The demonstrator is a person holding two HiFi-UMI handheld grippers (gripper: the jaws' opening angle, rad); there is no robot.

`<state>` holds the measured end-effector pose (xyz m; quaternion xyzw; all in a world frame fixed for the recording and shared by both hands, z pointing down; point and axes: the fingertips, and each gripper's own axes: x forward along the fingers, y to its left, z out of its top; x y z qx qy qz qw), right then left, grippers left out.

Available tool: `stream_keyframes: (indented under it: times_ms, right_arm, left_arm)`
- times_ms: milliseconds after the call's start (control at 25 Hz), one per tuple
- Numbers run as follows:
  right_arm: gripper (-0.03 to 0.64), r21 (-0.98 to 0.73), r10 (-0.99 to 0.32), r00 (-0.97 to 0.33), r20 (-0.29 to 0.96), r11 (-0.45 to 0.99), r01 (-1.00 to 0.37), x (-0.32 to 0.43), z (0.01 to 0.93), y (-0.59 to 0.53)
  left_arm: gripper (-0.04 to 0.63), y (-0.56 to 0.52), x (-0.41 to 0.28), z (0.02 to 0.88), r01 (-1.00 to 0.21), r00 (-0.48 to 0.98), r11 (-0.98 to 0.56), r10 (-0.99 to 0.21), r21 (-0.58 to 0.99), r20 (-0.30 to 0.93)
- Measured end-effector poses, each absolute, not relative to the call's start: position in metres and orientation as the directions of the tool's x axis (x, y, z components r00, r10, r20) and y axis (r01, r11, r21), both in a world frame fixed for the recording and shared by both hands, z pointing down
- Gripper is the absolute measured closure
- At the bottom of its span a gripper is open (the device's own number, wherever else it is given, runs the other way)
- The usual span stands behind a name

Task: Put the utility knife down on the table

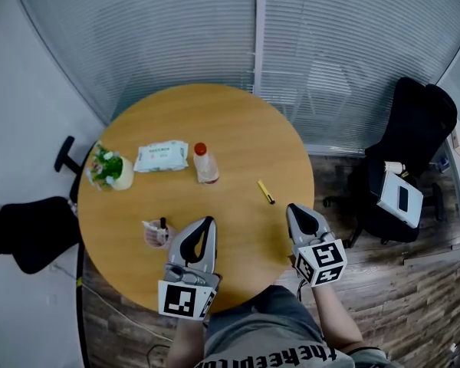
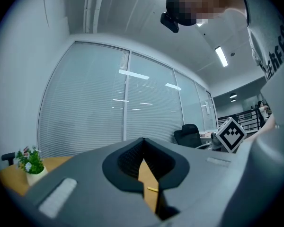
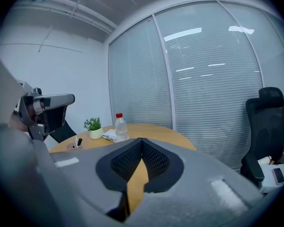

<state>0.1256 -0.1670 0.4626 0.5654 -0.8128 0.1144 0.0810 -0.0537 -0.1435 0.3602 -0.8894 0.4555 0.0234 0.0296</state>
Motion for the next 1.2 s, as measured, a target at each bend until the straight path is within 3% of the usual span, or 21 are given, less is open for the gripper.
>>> stream_keyframes:
  times_ms: [1200]
  right_arm:
    - [0.615, -0.034, -0.948, -0.318, 0.024, 0.317, -0.948, 0.117, 0.374, -0.115]
  left_arm:
    - [0.583, -0.122, -0.057, 0.341, -0.794, 0.607, -0.606, -0.787, -0.05, -0.112]
